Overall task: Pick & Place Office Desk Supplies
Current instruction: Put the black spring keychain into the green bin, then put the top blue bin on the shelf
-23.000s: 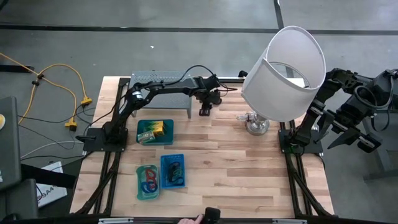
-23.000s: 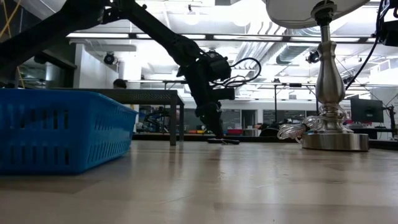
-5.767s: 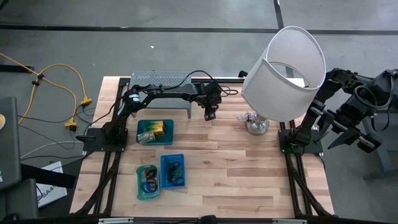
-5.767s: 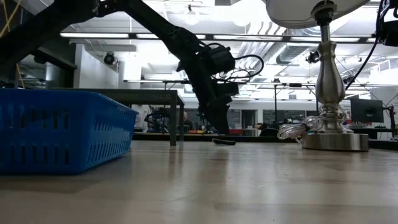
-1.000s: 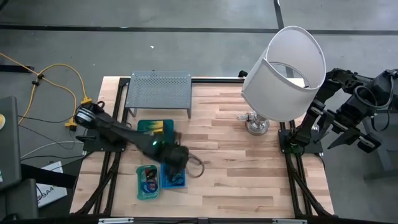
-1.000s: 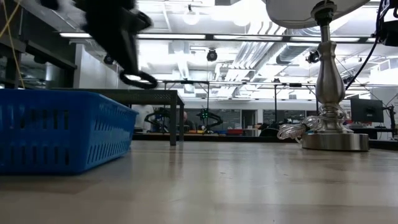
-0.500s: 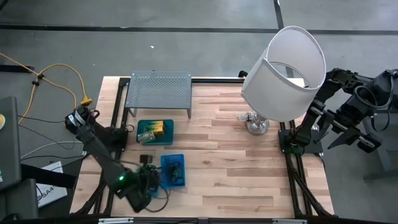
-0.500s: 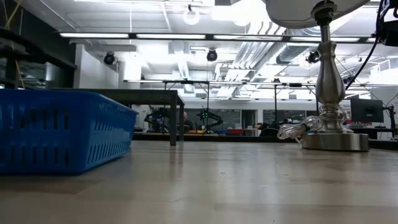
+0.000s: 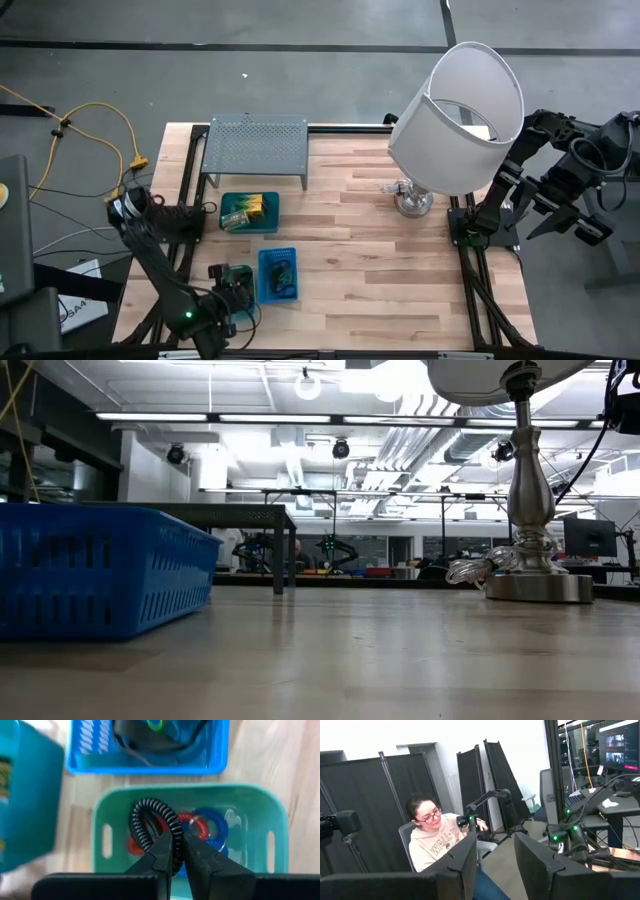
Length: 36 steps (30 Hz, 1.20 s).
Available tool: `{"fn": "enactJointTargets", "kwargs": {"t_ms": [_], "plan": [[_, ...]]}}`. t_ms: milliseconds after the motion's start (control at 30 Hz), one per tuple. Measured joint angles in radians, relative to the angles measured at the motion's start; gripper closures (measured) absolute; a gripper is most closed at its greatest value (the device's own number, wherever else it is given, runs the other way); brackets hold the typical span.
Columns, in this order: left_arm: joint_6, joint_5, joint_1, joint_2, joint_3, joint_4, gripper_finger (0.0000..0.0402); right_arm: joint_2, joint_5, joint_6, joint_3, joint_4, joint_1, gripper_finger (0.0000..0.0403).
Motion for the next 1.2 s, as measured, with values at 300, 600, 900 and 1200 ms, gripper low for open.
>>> {"fn": "enactJointTargets", "kwargs": {"t_ms": [300, 600, 900, 1200], "plan": [[-0.107, 0.034, -0.025, 0.07, 0.0, 0.054, 0.0372, 0.0, 0.0, 0.0, 0.0, 0.0, 0.0, 0.0283], [-0.143, 0.036, -0.025, 0.07, 0.0, 0.053, 0.0341, 0.0, 0.0, 0.0, 0.0, 0.0, 0.0, 0.0283], [-0.143, 0.035, -0.025, 0.07, 0.0, 0.053, 0.031, 0.0, 0.0, 0.0, 0.0, 0.0, 0.0, 0.0283], [-0.134, 0.025, -0.025, 0.057, 0.0, 0.044, 0.0309, 0.0, 0.0, 0.0, 0.0, 0.0, 0.0, 0.0283]]}}
